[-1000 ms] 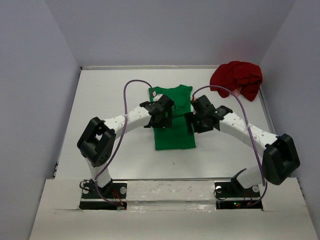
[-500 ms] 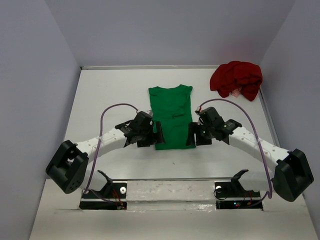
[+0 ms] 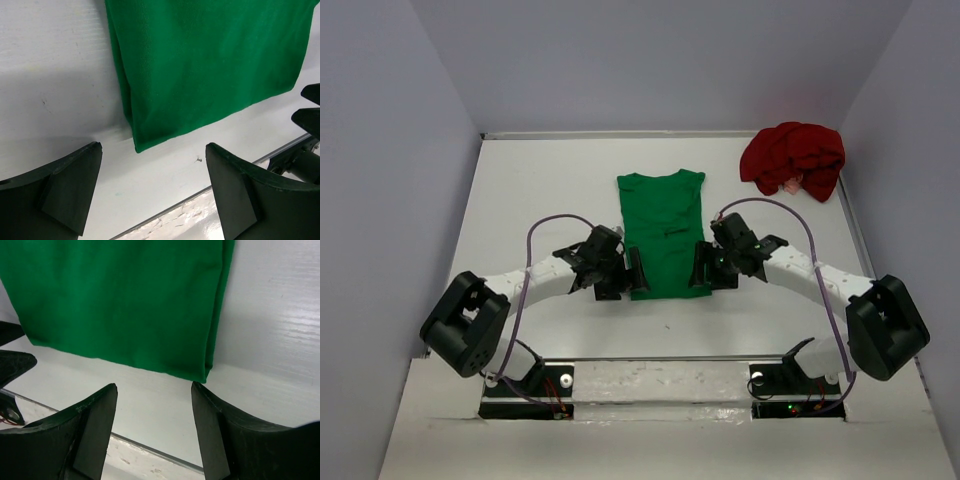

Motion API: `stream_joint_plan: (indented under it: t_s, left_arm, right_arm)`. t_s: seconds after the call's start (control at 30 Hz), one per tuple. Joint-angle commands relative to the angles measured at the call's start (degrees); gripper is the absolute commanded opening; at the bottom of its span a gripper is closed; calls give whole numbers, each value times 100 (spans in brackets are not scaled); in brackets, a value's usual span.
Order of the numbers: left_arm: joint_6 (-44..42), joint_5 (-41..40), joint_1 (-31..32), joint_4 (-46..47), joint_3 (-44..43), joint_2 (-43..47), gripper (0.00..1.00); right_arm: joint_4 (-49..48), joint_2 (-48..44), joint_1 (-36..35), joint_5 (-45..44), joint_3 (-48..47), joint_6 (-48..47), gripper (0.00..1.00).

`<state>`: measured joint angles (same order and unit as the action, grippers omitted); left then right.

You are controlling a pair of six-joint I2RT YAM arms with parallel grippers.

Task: Fold and stack the t-shirts
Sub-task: Fold the tshirt

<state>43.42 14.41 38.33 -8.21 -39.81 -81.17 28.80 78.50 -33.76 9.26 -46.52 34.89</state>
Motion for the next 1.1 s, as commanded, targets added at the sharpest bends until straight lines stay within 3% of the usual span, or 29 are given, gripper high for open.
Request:
stream_joint_plan:
  t_s: [0.0,0.23,0.33,0.43,0.47,0.6,0.83,1.07]
  left_arm:
    - [-44,167,-36,74,-185,-22,94]
    - [-70,193,-45,47,-387,-250,91]
    - [17,272,-45,135,-405,-382,75]
    - [70,316,-45,179,-431,-505,47]
    - [88,273,-45,162,-448,-566,46]
    - [97,255,-45,74,-448,-707,46]
    - [0,18,-45,-461,-615,-910,55]
    - [140,-79,-18,-586,-501,-892,55]
  right_arm:
    - [-339,43,159,-187,3,202,66]
    - [-348,104,159,-433,-23,308,66]
    - [-366,236,159,-425,-67,308,66]
    - [-357,192,159,-494,-138,281,66]
    - [-348,105,159,-565,-146,290,66]
    - [-287,-36,159,-600,-226,299,67]
    - [-155,-54,212,-732,-279,342,67]
    - [-216,174,212,-653,-95,492,67]
